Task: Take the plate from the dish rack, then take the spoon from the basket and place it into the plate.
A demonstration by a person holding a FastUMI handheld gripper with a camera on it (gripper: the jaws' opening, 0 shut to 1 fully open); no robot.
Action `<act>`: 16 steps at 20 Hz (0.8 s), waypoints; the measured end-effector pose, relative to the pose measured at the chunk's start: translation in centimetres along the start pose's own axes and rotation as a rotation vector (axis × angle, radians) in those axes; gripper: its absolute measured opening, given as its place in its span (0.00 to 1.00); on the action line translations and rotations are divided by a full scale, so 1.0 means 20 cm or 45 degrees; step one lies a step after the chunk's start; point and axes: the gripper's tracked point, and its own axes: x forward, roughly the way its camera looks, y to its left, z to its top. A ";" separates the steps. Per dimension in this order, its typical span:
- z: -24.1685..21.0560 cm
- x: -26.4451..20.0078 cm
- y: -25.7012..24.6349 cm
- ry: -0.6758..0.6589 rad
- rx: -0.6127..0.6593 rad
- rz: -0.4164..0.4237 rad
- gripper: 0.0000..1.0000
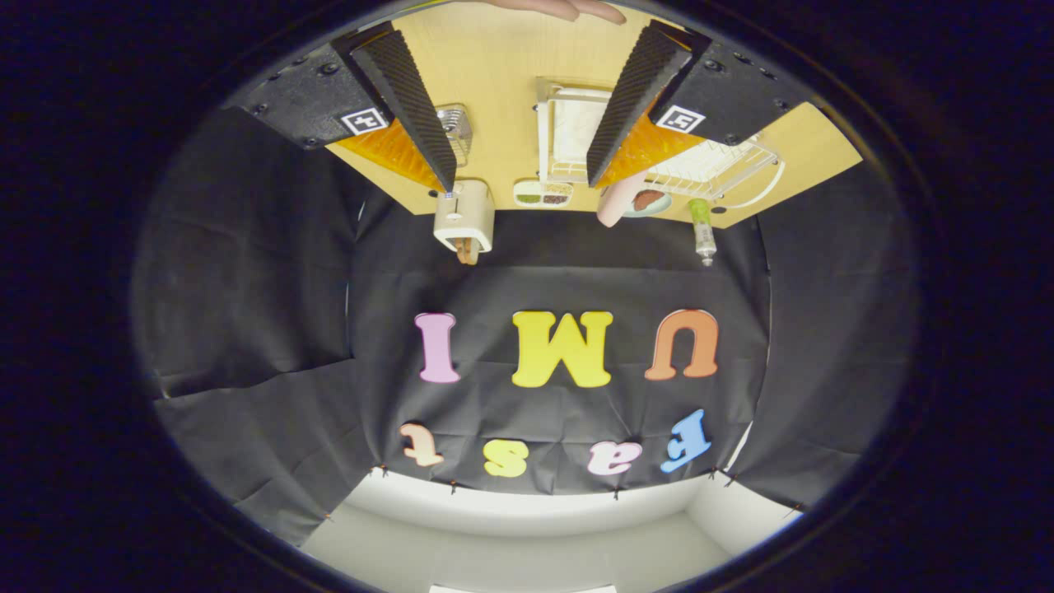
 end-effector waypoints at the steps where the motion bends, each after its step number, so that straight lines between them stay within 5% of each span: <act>1: 0.01 0.08 0.03 0.026 -0.025 0.014 1.00; 11: 0.15 0.67 0.41 0.399 -0.110 0.185 1.00; 16: 0.11 0.82 0.54 0.823 -0.159 0.212 0.96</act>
